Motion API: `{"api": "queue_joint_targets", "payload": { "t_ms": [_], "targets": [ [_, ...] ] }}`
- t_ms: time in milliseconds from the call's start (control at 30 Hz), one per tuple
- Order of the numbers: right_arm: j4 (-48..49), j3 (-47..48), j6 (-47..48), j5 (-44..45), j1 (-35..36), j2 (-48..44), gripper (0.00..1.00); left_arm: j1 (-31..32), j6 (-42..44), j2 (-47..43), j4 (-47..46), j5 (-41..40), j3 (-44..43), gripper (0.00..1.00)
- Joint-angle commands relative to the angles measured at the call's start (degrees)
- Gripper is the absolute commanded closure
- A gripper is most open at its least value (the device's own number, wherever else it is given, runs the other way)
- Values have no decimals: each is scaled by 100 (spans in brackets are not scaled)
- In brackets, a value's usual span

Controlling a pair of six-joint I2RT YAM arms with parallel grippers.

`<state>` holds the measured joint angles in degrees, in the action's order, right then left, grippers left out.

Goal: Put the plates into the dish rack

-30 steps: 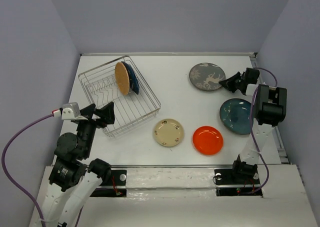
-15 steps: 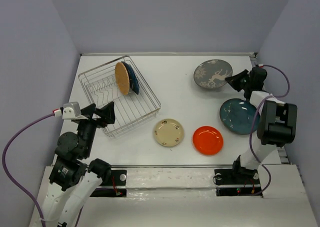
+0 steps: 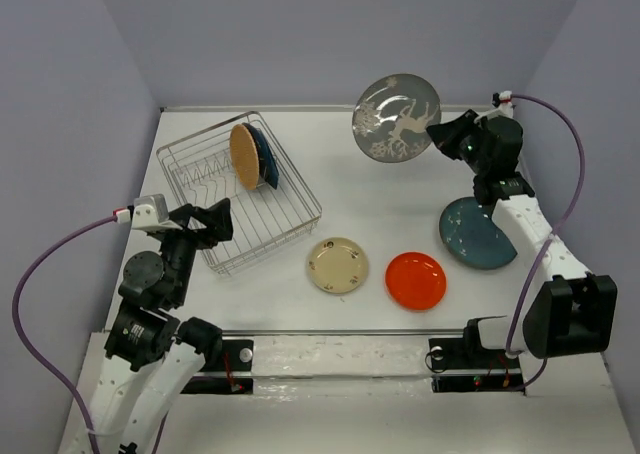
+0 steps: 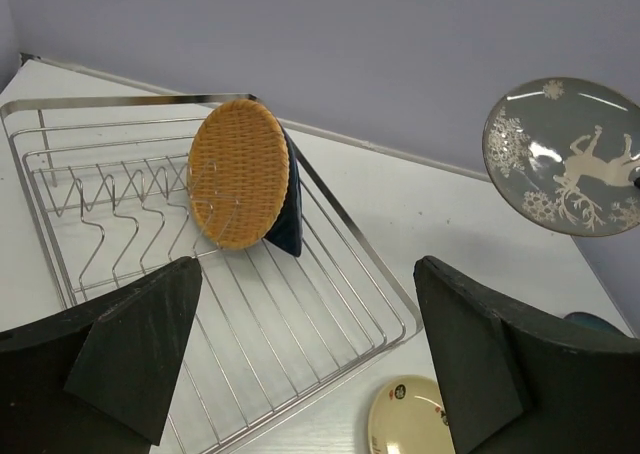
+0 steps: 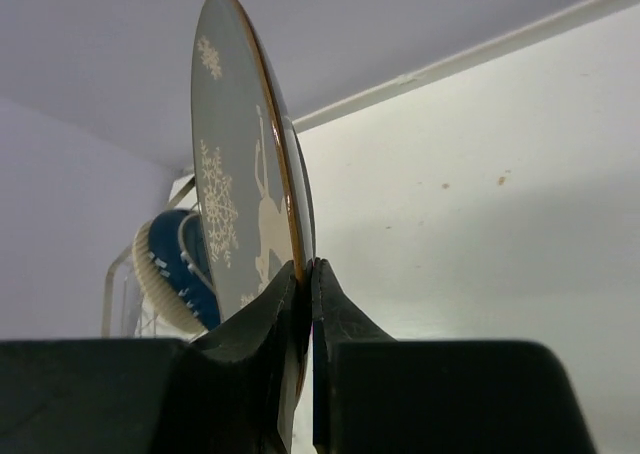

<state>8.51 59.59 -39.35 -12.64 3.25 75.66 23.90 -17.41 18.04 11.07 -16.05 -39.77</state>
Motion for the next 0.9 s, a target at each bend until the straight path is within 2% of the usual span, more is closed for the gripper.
{"api": "queue_joint_targets", "payload": {
  "t_ms": [0,300,433,600,767,867],
  "targets": [
    [301,1044,367,604,859,-342,93,-87,89,7,-342,24,-13,1],
    [-323,3091,1052,2388,3240,870,93,-254,62,-222,-316,-275,-40,1],
    [-666,4260,1359,3002,3900,1749,93,-254,27,-327,-281,-398,-57,1],
    [-1246,5666,1597,3522,4447,2944,93,-211,18,-451,-246,-504,-75,1],
    [-1852,7492,2063,4541,4878,4095,93,-131,18,-512,-237,-627,-92,1],
    [-2178,8232,2168,5025,5053,4798,93,-79,18,-609,-228,-723,-110,1]
  ]
}}
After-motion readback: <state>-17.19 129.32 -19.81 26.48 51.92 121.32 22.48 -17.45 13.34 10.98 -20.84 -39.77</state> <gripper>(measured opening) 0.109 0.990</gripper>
